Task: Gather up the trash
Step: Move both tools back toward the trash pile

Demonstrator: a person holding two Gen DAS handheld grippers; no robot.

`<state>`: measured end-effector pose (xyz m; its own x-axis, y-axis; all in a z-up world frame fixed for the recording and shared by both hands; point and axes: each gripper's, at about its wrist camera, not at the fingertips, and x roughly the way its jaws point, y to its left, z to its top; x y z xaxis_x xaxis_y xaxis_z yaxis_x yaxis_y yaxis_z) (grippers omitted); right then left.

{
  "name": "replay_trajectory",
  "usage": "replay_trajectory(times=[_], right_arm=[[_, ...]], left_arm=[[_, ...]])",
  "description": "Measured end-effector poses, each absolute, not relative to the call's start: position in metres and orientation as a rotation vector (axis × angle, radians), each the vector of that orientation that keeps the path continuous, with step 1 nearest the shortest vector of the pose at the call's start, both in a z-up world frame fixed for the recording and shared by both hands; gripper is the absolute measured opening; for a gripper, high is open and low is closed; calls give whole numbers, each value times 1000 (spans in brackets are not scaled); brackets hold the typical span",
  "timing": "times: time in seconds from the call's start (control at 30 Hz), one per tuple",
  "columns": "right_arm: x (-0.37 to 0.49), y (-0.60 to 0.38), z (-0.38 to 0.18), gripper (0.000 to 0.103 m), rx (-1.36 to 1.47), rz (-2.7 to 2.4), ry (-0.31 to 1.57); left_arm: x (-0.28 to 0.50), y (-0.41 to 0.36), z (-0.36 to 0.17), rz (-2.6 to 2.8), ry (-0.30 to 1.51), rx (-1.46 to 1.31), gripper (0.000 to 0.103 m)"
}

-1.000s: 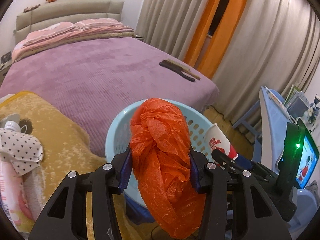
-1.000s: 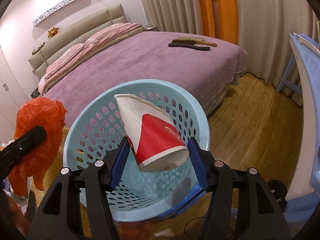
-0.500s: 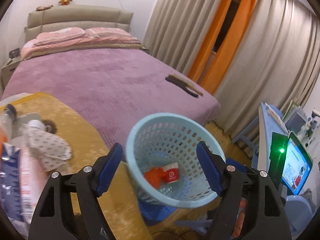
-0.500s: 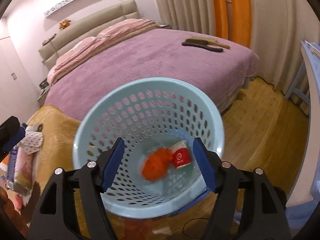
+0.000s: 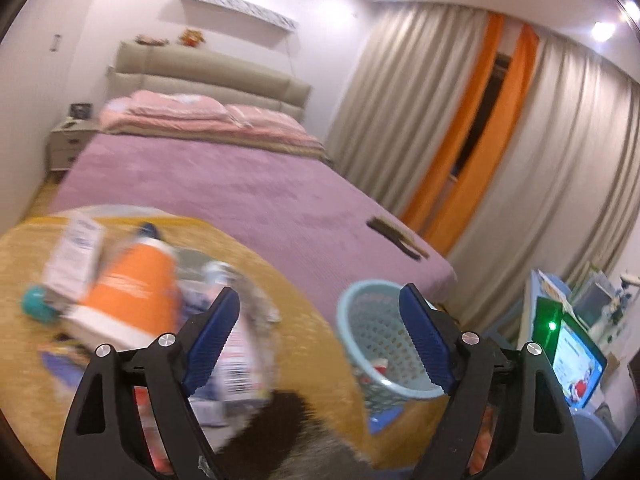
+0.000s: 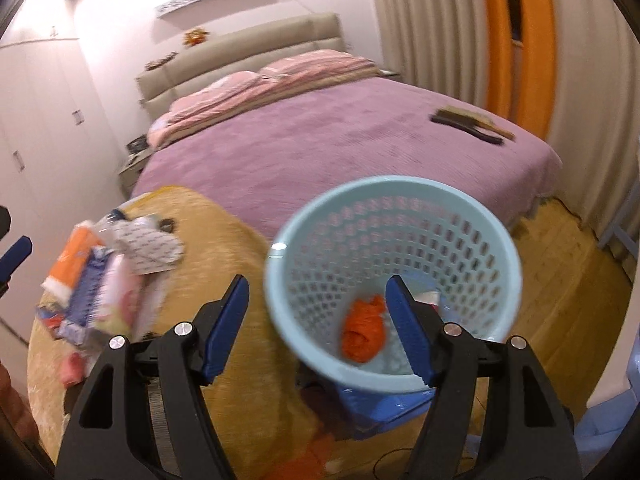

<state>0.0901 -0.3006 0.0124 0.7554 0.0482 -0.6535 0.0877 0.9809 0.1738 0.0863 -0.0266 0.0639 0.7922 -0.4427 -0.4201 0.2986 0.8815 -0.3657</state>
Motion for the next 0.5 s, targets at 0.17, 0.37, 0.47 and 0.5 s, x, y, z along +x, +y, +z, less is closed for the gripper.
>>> replay_trajectory(times=[0.17,0.37,0.47,0.5], right_arm=[[82,-253,25,67,159,80,664],[83,-190,29,67,86,200,636],[88,-165,24,67,66,241,650],[90,-157,22,67,60,251,654]], left_arm=[[62,36,81,-303,458,-324,83],[57,93,76,-206,479,-357,83],[67,111,63,-192,538,-378,83],[68,115,60,-192,551,-381,83]])
